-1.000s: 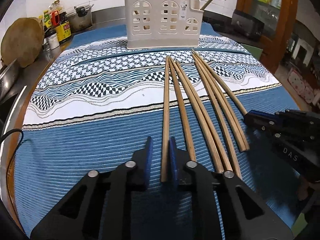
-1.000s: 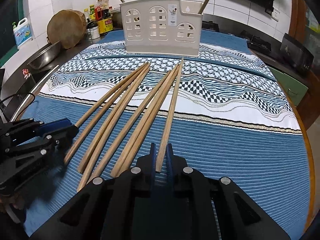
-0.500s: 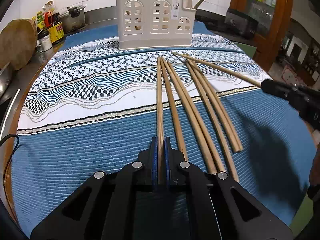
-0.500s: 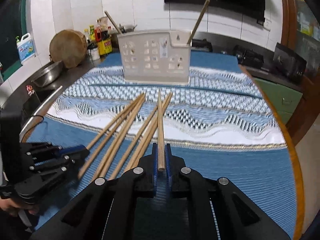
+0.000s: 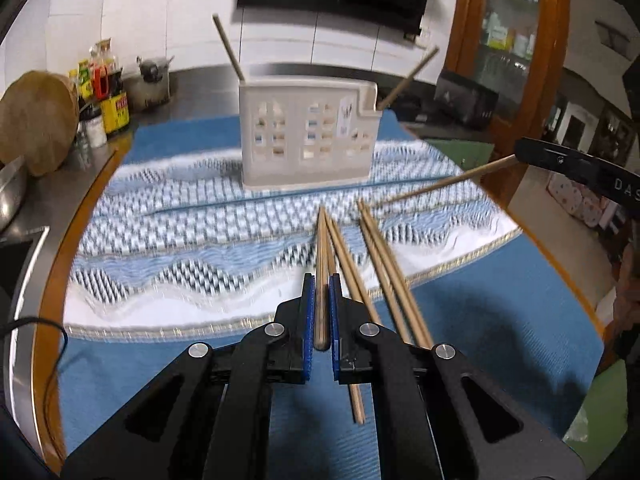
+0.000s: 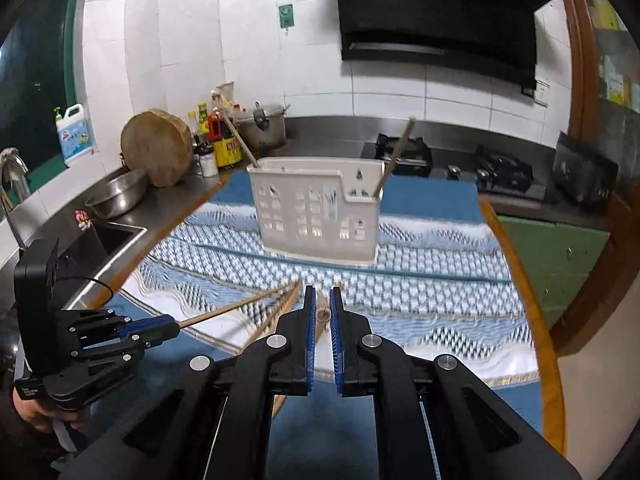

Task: Organize utensils
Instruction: 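Lift both held chopsticks and carry them over the white holder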

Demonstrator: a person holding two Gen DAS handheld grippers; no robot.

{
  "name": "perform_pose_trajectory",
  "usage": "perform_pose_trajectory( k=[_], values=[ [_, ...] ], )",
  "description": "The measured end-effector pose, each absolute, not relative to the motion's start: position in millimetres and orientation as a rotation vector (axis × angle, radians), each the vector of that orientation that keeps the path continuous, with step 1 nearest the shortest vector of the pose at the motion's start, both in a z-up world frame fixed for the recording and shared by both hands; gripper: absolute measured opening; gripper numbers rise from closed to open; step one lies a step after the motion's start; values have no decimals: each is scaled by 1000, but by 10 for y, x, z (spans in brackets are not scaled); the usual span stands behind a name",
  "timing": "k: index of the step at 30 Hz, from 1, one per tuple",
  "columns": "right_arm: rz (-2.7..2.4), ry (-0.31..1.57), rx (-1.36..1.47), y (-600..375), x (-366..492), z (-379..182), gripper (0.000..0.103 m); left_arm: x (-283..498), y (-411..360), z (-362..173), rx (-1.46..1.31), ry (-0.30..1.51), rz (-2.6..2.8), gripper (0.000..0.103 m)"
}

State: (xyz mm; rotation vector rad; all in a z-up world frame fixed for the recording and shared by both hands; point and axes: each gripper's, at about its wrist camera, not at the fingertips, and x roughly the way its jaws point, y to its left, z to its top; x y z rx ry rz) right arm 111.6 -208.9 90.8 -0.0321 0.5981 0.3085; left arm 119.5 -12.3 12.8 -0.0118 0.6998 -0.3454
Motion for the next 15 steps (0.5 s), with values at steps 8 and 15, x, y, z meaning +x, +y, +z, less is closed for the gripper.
perform_pose_trajectory(
  k=[8,15],
  values=[
    [351,591,-98,-2027,1395,1229,7,1412,-115,425,5,654,-365,6],
    [357,562,-130,-1997,1628,1503,7,1605,-135,693,32,613,-382,5]
  ],
)
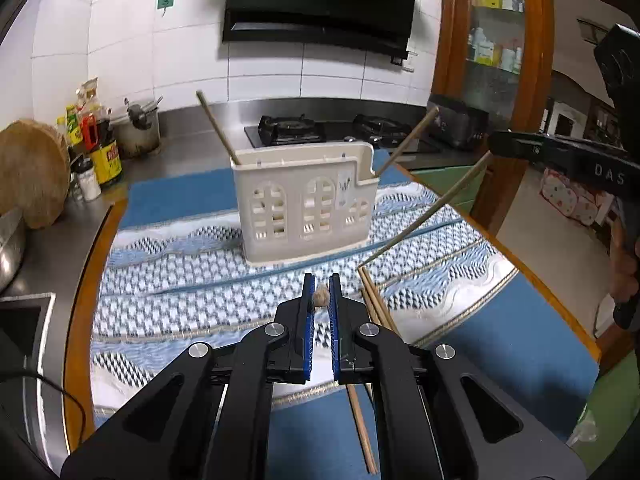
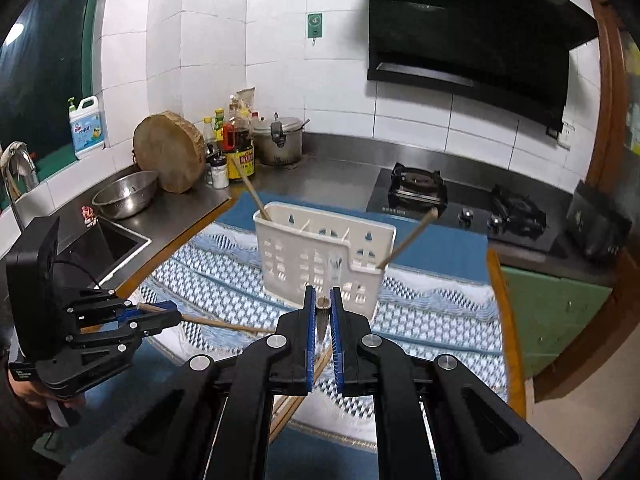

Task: Organize utensils
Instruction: 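Lift both held chopsticks and carry them over the white holder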

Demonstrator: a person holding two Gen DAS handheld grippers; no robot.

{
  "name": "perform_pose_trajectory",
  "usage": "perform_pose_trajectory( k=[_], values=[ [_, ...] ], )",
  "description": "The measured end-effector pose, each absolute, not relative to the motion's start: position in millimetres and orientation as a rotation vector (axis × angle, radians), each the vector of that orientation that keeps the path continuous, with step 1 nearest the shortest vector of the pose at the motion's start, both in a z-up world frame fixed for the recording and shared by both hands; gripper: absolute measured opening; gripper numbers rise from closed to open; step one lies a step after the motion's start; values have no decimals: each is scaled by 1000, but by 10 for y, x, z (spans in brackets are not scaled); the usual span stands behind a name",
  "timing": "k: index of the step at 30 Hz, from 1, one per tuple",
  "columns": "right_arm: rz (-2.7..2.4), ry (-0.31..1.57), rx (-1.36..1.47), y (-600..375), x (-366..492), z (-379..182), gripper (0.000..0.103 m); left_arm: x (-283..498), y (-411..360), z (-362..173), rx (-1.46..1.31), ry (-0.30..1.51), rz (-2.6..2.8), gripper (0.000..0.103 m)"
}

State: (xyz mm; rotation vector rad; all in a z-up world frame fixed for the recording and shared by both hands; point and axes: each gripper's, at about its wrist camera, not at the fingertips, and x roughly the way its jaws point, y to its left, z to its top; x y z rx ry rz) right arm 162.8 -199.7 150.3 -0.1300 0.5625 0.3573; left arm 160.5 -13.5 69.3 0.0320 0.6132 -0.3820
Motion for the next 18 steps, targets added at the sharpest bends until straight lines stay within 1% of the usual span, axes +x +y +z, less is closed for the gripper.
perform_pose_trajectory(
  k=[11,18],
  values=[
    [317,483,-157,-2040,2018,2137,7,1943,-44,1278,7,556,-415,5],
    [293,442,-179,-2028,2195,2428,7,2007,-33,1895,3,418,-409,5]
  ],
)
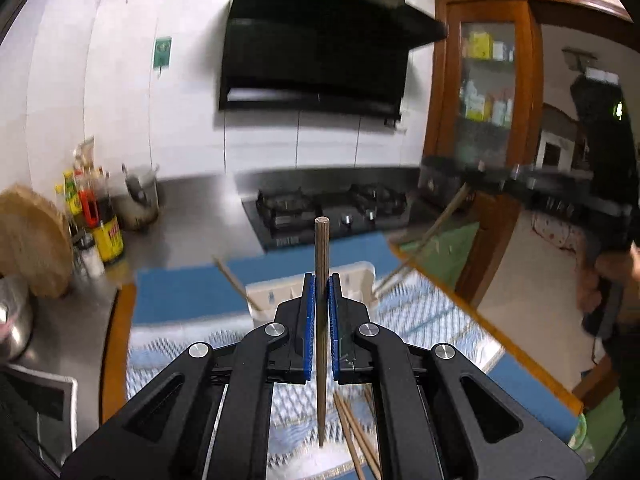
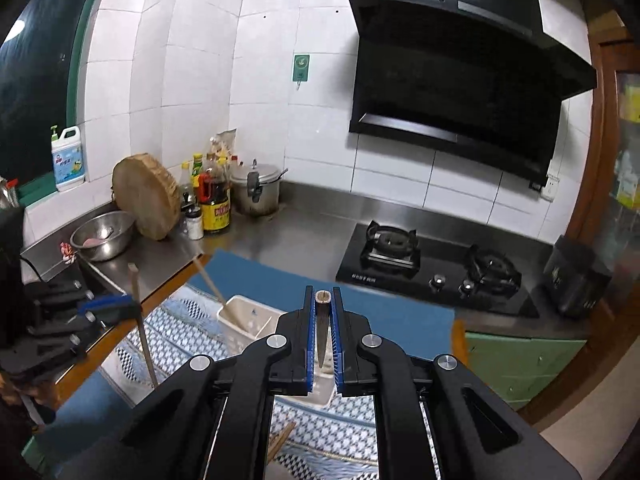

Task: Organize utensils
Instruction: 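Lift both held chopsticks and carry them over the white holder, then drop the left gripper's chopstick into the holder and open it while the right gripper releases its own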

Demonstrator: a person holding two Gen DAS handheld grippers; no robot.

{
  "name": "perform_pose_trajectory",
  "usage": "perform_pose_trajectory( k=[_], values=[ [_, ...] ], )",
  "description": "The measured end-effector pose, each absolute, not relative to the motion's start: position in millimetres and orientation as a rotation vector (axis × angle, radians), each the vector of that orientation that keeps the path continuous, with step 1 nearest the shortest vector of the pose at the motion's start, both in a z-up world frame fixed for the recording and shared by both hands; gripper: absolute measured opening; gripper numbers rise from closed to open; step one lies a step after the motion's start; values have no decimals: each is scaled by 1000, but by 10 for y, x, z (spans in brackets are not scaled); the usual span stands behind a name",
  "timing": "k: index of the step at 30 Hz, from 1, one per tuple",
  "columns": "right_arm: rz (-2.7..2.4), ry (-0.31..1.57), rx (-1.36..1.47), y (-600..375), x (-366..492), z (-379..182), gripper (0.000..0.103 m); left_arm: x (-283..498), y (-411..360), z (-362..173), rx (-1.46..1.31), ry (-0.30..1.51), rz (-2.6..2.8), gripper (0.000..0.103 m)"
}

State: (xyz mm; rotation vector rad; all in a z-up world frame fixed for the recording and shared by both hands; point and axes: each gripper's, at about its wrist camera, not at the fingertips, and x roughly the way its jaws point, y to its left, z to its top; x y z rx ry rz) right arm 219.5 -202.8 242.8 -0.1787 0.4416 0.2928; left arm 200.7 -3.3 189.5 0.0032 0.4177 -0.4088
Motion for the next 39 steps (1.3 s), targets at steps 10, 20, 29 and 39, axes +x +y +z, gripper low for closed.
perform_pose_trajectory(
  k=[10,20,29,39],
  values=[
    [296,527,-204,-1906,2578,2182,7,2426,-48,2331,-17,284,-339,5],
    [304,566,-203,-1903,2793,1886,7,2950,34,2246,-109,248,-300,5],
    [314,605,-185,-1896,2922,1670,7,3185,57,1925,-111,316,-276,6],
    [308,600,-166,-1922,2896,1628,9,3213,6,1690,-73,394,-284,11]
  ],
)
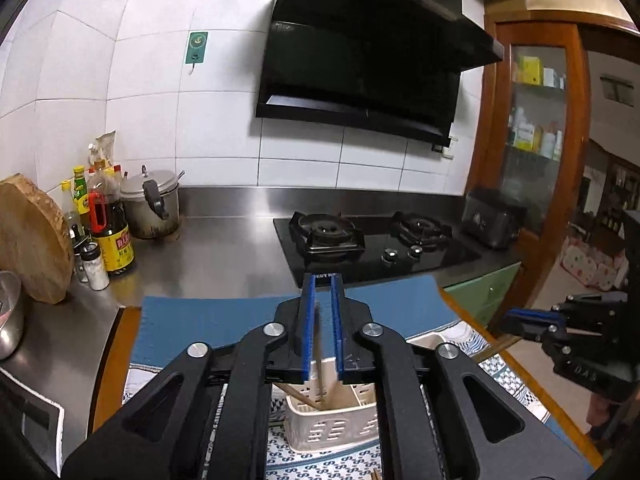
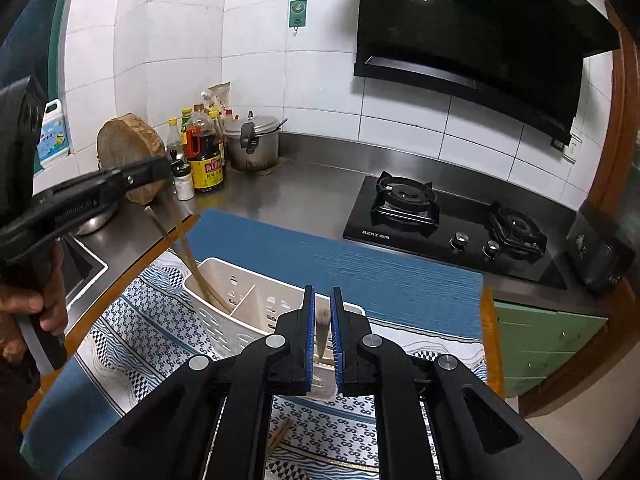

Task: Organize utensils
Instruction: 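Drop the left gripper's chopstick into the holder and open it while the right gripper releases its own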

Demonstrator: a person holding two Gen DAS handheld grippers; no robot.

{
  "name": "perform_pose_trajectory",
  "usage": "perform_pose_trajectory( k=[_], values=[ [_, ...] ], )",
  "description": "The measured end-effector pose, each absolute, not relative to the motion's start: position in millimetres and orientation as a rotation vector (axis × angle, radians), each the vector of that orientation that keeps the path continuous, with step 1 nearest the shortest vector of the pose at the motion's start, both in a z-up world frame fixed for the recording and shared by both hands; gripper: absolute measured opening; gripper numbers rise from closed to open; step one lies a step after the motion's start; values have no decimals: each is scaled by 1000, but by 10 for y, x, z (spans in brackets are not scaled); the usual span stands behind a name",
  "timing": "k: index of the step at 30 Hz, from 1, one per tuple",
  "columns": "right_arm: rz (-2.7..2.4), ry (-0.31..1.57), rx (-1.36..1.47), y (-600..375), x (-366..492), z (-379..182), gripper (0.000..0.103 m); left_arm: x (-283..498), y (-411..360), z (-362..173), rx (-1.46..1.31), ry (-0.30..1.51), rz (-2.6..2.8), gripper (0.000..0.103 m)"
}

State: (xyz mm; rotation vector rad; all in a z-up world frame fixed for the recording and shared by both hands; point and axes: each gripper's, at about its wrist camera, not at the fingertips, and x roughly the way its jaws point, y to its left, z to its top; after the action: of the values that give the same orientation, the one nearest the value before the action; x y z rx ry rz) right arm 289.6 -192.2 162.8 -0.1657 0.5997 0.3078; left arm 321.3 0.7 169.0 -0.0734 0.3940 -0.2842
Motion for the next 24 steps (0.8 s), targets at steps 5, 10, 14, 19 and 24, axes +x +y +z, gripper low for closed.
perform_pose_trajectory(
  k=[5,10,14,19,24],
  values=[
    [305,570,-150,-1986,2729,1724,17,3078,28,1727,-61,398,-278,25],
    [325,556,-134,-2001,2368,1724,26,2717,50,1742,-43,402,-278,38],
    [349,570,-137,-1944,2000,1544,27,2318,66,1616,-32,423,-280,46],
    [379,627,-122,-1855,1520,1093,30,1882,58,1338,-3,466,-280,51],
    [365,696,-95,-1813,1148,592,30,1500,42,941,23,525,-261,53]
  ],
)
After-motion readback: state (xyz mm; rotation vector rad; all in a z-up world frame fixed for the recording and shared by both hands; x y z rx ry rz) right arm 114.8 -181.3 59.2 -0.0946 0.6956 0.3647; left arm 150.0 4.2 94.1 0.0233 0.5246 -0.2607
